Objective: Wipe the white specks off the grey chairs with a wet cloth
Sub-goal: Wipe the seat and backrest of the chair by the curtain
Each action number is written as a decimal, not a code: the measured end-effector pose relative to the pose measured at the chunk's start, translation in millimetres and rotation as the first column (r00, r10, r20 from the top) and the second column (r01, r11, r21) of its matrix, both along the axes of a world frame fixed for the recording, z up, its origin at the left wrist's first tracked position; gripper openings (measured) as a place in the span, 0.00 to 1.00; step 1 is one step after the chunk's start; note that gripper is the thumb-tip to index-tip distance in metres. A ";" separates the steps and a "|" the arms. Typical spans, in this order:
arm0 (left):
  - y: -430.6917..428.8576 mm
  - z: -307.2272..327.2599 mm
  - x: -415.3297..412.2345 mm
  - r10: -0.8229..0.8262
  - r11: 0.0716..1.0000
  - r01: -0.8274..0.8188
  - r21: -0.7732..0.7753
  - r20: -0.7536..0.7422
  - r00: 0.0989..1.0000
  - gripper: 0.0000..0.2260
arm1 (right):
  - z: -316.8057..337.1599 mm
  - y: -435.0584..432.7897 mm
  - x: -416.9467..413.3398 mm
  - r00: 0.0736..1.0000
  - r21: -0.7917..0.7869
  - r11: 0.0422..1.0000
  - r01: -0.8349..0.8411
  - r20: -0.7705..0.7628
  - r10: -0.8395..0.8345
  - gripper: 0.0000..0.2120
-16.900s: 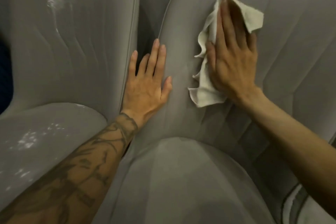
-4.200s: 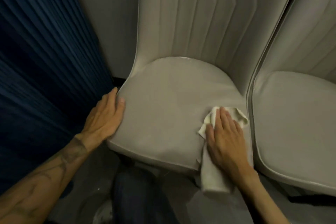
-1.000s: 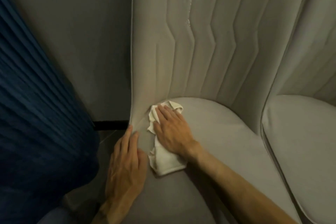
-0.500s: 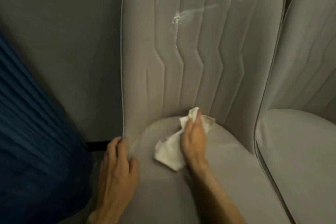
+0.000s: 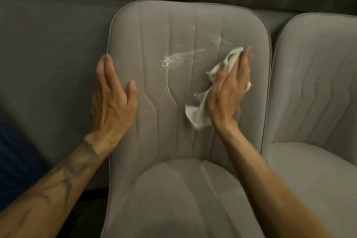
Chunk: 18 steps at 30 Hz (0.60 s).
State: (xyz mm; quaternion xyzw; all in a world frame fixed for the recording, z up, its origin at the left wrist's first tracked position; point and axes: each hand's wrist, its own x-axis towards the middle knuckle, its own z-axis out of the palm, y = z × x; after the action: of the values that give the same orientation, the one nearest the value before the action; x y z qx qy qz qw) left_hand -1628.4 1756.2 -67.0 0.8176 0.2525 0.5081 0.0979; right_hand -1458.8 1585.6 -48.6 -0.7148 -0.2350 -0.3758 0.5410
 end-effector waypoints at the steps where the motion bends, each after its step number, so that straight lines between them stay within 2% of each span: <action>1: 4.4 10.7 8.6 0.009 1.000 -0.009 0.027 0.016 1.000 0.33 | 16.0 2.9 15.5 0.998 -0.048 0.998 0.050 0.051 -0.047 0.27; 3: 15.0 27.9 21.6 0.034 0.995 -0.037 0.093 0.035 0.999 0.32 | 52.8 10.6 44.5 0.975 -0.107 0.982 0.153 0.178 -0.133 0.26; 6: 24.6 36.7 31.5 0.042 0.985 -0.053 0.165 0.068 0.997 0.32 | 80.2 21.8 68.0 0.876 -0.201 0.905 0.375 0.395 -0.276 0.26; 8: 27.8 33.3 33.8 0.048 0.979 -0.066 0.195 0.095 0.994 0.32 | 59.4 23.9 61.3 0.844 -0.298 0.852 0.430 0.467 -0.262 0.28; 12: 31.5 29.2 34.9 0.058 0.970 -0.083 0.228 0.114 0.992 0.31 | 6.9 -0.3 41.5 0.864 -0.513 0.758 0.403 0.487 -0.129 0.30; 15: 32.1 28.7 34.8 0.059 0.965 -0.087 0.246 0.120 0.991 0.31 | 44.2 -1.6 56.0 0.827 -0.465 0.751 0.468 0.530 -0.188 0.28; 18: 32.5 27.3 34.9 0.072 0.962 -0.102 0.252 0.126 0.989 0.30 | 102.6 13.4 75.2 0.831 -0.350 0.790 0.504 0.445 -0.333 0.28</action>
State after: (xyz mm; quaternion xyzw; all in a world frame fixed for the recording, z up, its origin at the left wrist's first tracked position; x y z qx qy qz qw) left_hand -1593.5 1788.7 -39.7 0.7807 0.2139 0.5870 -0.0171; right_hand -1383.6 1599.1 54.0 -0.7737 -0.2436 -0.5468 0.2078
